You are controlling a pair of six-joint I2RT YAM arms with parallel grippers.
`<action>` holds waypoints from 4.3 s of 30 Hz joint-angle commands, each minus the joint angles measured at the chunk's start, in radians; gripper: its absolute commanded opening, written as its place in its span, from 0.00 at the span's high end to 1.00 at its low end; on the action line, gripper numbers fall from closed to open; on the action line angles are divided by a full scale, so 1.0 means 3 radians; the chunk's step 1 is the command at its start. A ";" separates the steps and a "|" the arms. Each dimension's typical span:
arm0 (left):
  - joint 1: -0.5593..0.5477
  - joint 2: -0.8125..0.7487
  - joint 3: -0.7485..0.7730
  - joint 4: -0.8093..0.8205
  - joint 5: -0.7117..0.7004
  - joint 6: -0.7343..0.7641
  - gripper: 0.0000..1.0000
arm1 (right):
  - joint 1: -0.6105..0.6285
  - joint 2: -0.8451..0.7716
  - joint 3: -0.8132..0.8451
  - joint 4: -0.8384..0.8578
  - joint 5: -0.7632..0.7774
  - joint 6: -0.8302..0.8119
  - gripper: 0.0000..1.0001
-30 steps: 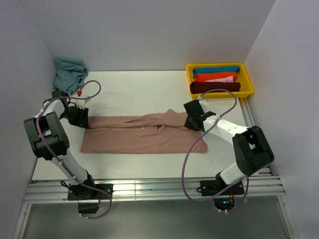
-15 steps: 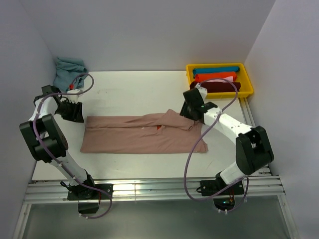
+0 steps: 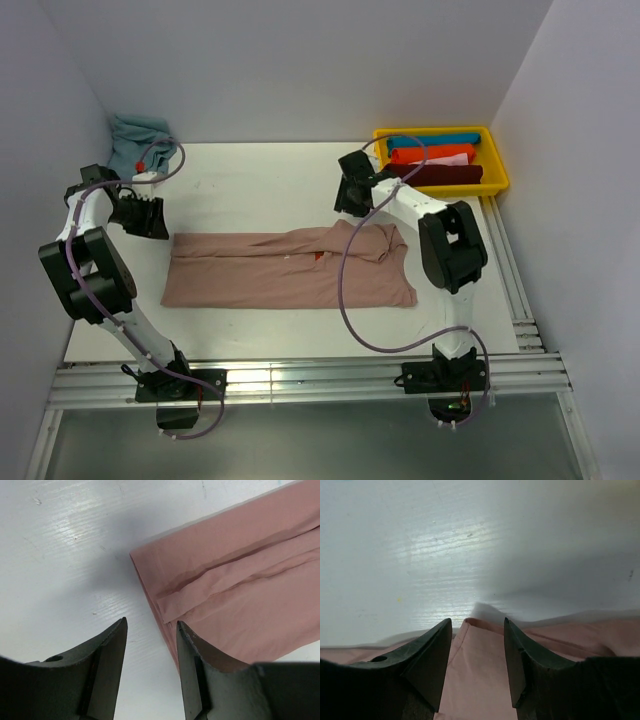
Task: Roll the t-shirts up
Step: Fold the tshirt
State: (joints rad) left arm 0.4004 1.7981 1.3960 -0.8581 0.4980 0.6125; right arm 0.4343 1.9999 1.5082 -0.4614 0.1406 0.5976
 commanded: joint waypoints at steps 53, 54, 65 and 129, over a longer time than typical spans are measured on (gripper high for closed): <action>-0.0031 -0.0083 -0.0113 -0.0162 0.0181 0.0070 0.68 | 0.0945 -0.2121 -0.1923 -0.0027 0.0554 0.0835 1.00; -0.0031 -0.0103 -0.0123 -0.0162 0.0191 0.0075 0.65 | 0.0986 -0.2105 -0.2004 -0.0001 0.0544 0.0866 1.00; -0.0046 -0.0118 -0.0154 -0.0182 0.0165 0.0086 0.57 | 0.1288 -0.1982 -0.2287 0.0270 0.0421 0.1035 0.67; -0.0118 -0.0047 -0.0138 -0.0223 0.0186 0.0126 0.58 | 0.0168 -0.1594 -0.1550 0.0020 0.0089 0.0406 0.29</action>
State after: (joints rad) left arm 0.3668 1.7996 1.3453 -0.9108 0.5270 0.6220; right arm 0.4908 1.4776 1.0054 -0.4328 0.1894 0.7582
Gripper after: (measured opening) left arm 0.422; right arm 0.711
